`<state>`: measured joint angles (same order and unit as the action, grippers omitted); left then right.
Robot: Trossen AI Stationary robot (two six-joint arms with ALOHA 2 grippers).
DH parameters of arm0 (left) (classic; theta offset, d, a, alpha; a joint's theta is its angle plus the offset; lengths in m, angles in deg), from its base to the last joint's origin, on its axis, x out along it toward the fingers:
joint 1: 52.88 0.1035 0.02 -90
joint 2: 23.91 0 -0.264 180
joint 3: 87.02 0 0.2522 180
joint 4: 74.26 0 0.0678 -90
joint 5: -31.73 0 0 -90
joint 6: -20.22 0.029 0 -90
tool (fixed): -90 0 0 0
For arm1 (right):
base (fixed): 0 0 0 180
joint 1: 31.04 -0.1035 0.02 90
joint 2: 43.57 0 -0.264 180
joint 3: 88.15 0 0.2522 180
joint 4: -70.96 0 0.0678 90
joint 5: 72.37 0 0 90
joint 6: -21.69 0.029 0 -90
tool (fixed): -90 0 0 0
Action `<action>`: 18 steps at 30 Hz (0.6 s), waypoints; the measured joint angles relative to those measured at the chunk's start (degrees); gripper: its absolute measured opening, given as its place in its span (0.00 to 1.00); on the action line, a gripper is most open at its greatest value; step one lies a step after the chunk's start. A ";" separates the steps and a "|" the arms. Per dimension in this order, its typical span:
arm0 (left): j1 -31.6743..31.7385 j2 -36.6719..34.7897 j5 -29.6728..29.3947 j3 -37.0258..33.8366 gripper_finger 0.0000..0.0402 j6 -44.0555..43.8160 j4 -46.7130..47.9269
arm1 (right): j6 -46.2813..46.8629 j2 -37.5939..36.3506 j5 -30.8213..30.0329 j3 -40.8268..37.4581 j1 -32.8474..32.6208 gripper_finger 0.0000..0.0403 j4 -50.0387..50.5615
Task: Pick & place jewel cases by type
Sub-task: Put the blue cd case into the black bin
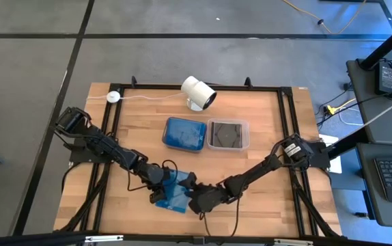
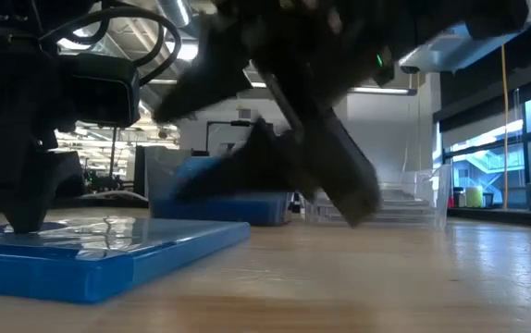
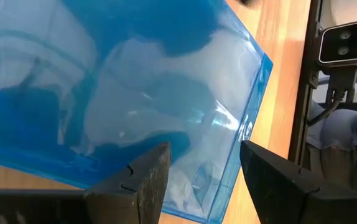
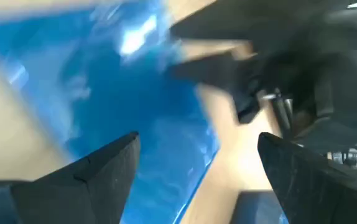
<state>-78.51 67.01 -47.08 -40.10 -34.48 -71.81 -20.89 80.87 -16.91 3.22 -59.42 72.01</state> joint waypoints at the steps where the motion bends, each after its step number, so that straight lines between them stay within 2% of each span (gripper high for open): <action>1: -0.01 0.00 0.05 0.00 0.48 0.00 -0.01 | -1.31 0.08 0.10 -0.08 0.00 0.81 1.73; 7: -0.04 0.02 0.56 0.00 0.48 -0.01 -0.10 | -2.23 0.09 3.44 -0.09 -0.95 0.81 6.28; 12: -0.04 0.02 0.69 0.00 0.48 -0.10 -0.09 | 5.46 0.09 9.41 -0.05 -0.06 0.81 11.64; 18: 0.72 0.02 1.25 -0.07 0.48 -1.07 -0.43 | 14.20 -0.28 19.75 0.05 3.81 0.81 13.77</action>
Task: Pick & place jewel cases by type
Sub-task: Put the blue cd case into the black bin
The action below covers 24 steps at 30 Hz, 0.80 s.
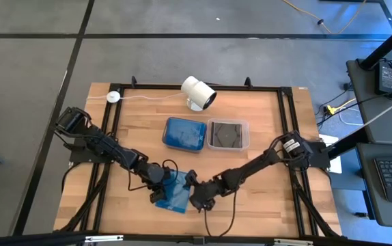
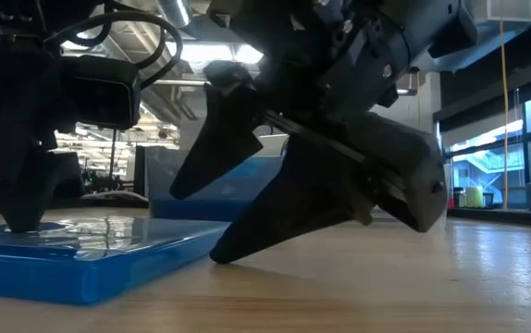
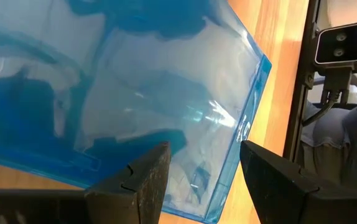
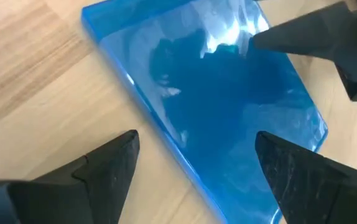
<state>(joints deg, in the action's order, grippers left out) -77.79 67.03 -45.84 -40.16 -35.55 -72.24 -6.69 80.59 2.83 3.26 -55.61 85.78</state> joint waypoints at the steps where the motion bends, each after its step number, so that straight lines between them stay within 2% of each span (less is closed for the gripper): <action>1: 0.18 0.00 0.02 -0.01 0.48 0.08 -0.07 | 0.35 0.00 0.36 0.00 0.37 0.81 -0.04; 9: 1.69 -0.38 1.54 -0.06 0.48 0.67 -0.06 | -0.35 0.76 0.34 0.00 1.59 0.81 -1.72; 16: 2.65 -5.92 2.05 -0.09 0.48 1.90 -0.89 | -0.16 0.85 -0.21 0.04 1.57 0.81 -1.02; 19: 2.47 -8.78 0.07 -0.01 0.48 1.57 2.87 | -0.15 0.90 -0.52 0.00 1.59 0.81 -0.85; 24: 1.58 -10.99 -5.10 0.02 0.48 -1.96 16.49 | -0.15 0.92 -0.60 -0.03 1.59 0.81 -0.79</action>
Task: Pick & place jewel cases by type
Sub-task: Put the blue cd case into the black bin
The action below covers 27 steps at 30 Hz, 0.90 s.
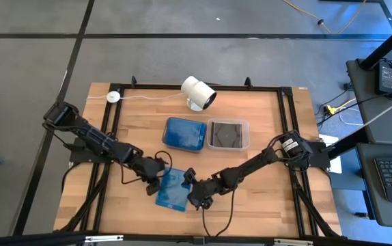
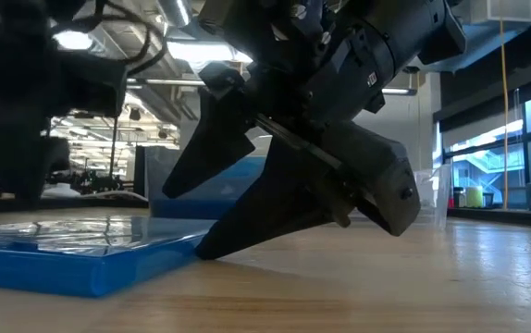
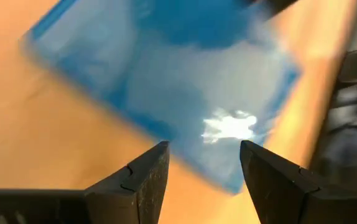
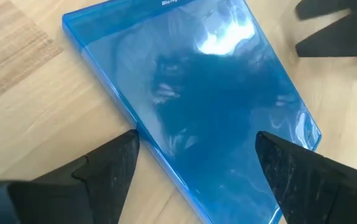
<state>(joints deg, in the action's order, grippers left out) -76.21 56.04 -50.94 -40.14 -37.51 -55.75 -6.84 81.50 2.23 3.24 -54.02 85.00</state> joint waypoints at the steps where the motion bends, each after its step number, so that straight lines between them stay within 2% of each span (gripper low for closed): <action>1: -0.19 -0.09 -0.38 0.00 0.48 0.51 2.58 | 0.00 0.00 0.00 -0.02 0.00 0.81 -0.04; 6: -0.68 1.39 -2.69 -0.02 0.48 4.94 7.87 | 0.00 0.00 -0.02 -0.04 0.02 0.81 -0.11; 12: -0.68 4.65 -2.67 0.26 0.48 11.18 7.99 | -0.13 0.02 -0.11 -0.09 0.04 0.81 -0.64; 17: 0.08 5.73 -1.81 0.31 0.48 11.82 7.27 | -0.56 0.03 -0.37 -0.18 0.04 0.81 -1.59; 21: 0.22 5.90 -1.62 0.20 0.48 11.91 5.82 | -0.91 0.32 -4.87 -0.32 0.02 0.81 -4.55; 27: 0.22 5.98 -1.65 0.14 0.48 12.02 5.67 | -10.45 0.57 -6.62 -0.48 -0.66 0.81 -9.03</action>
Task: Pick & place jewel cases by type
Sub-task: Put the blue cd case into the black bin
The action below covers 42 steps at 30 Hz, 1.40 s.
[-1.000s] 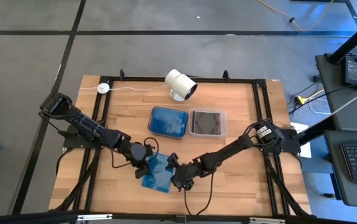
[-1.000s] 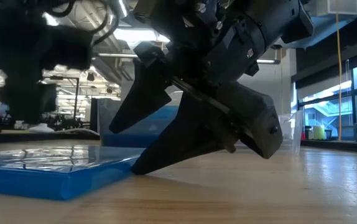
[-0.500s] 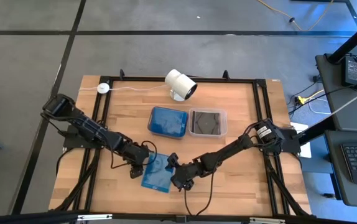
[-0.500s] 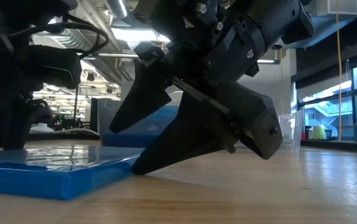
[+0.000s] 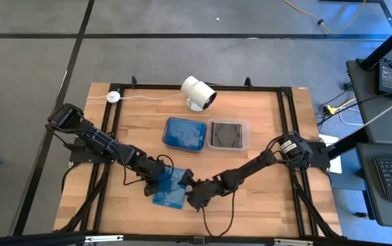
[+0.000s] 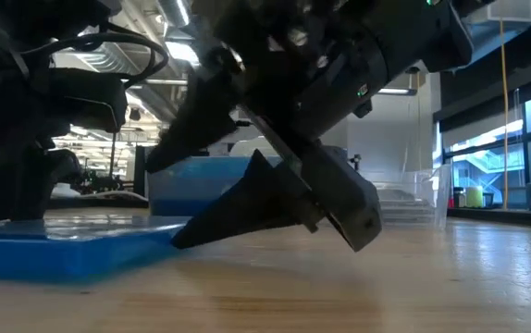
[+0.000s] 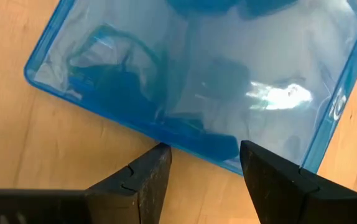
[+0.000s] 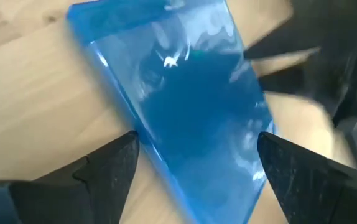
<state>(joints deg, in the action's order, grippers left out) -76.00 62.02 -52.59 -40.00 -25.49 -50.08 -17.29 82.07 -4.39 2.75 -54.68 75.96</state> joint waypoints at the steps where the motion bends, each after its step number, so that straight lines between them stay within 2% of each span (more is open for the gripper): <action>1: 0.00 0.00 0.02 -0.01 0.48 0.03 0.03 | -1.87 0.00 0.06 0.00 -0.22 0.81 -0.51; 8: 0.02 0.04 0.71 -0.05 0.48 0.94 0.03 | -26.99 0.95 0.42 0.19 -1.36 0.81 -1.70; 12: 0.04 0.04 0.78 -0.05 0.48 0.16 0.00 | -33.47 2.67 2.40 0.57 -1.39 0.81 -0.51; 17: 0.07 0.04 0.89 -0.07 0.47 -0.48 0.01 | -31.51 3.31 2.53 0.57 -1.37 0.81 -0.57; 23: 0.07 0.04 1.32 -0.13 0.47 -0.51 -1.56 | -30.57 3.58 3.08 0.44 -1.33 0.81 -7.28; 28: 0.09 0.20 1.95 -0.12 0.47 -0.55 -2.12 | -30.45 3.93 -6.68 0.32 -1.79 0.81 -12.18; 30: 0.09 0.20 2.00 -0.12 0.47 -0.57 -2.08 | -30.37 3.94 -7.76 0.31 -2.10 0.80 -12.12; 34: 0.09 0.20 2.10 -0.12 0.47 -0.57 -1.99 | -30.47 3.96 -8.48 0.31 -3.34 0.73 -11.92; 42: 0.07 0.20 1.95 -0.10 0.47 -0.50 -1.86 | -27.63 3.96 -10.41 0.31 -5.09 0.50 -12.04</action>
<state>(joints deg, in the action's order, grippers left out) -75.93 62.22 -50.63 -40.10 -25.99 -51.94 -44.92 86.03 -14.80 3.06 -59.77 63.92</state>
